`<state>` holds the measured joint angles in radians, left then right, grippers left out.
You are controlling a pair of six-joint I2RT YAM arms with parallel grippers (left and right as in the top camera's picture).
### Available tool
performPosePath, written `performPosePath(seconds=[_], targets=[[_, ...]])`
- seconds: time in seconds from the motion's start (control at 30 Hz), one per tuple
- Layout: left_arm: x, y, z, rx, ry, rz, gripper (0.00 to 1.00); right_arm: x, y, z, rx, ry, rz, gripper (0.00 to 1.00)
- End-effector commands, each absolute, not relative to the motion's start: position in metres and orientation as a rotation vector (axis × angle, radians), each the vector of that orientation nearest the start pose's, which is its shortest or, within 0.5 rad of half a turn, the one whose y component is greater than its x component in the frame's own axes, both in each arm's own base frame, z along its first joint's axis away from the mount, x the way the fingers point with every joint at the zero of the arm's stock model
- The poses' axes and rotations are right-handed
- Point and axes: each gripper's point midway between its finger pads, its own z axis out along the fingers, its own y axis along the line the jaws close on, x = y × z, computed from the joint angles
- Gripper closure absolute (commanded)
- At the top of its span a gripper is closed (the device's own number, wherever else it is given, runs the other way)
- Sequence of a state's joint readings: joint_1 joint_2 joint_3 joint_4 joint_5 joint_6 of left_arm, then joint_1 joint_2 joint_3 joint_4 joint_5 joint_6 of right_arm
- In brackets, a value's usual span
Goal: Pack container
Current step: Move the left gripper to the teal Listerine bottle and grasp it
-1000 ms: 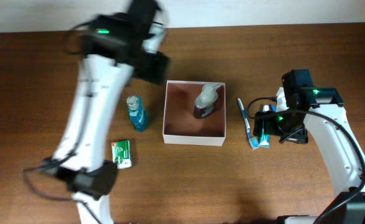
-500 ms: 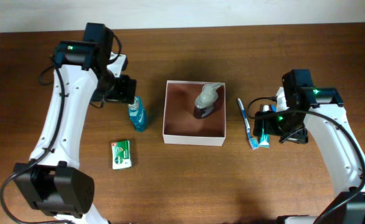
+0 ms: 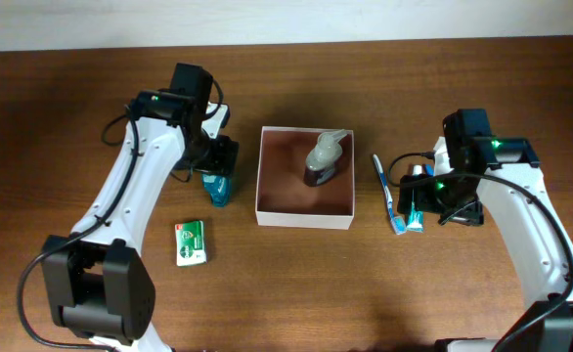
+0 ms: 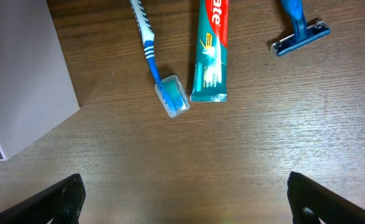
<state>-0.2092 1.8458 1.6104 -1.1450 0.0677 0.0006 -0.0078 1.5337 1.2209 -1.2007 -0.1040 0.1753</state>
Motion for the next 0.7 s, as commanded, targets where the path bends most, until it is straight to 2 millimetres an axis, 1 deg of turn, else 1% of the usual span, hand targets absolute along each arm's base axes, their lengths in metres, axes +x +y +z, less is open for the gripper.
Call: performPosePath(seconds=[0.0, 0.07, 0.13, 0.2, 0.3, 0.37, 0.5, 0.6, 0.67], targets=[[0.38, -0.09, 0.127, 0.336, 2.934, -0.11, 0.27, 0.28, 0.012, 0.117, 0.283, 3.066, 0.151, 0.01], [0.379, -0.09, 0.124, 0.338, 2.944, -0.109, 0.26, 0.28, 0.012, 0.117, 0.283, 3.066, 0.151, 0.01], [0.376, -0.09, 0.117, 0.341, 2.976, -0.106, 0.28, 0.28, 0.012, 0.117, 0.283, 3.066, 0.151, 0.01], [0.375, -0.089, 0.112, 0.342, 2.994, -0.103, 0.32, 0.28, 0.012, 0.117, 0.282, 3.066, 0.151, 0.01], [0.375, -0.089, 0.111, 0.342, 2.997, -0.103, 0.36, 0.28, 0.012, 0.117, 0.283, 3.066, 0.151, 0.01], [0.375, -0.089, 0.11, 0.342, 2.998, -0.103, 0.36, 0.28, 0.012, 0.117, 0.283, 3.066, 0.151, 0.01], [0.374, -0.089, 0.11, 0.344, 3.001, -0.104, 0.5, 0.28, 0.012, 0.117, 0.282, 3.066, 0.151, 0.01], [0.368, -0.088, 0.112, 0.346, 3.025, -0.101, 0.66, 0.279, 0.012, 0.117, 0.282, 3.068, 0.151, 0.01], [0.365, -0.087, 0.117, 0.346, 3.037, -0.099, 0.71, 0.278, 0.012, 0.117, 0.283, 3.074, 0.15, 0.01]])
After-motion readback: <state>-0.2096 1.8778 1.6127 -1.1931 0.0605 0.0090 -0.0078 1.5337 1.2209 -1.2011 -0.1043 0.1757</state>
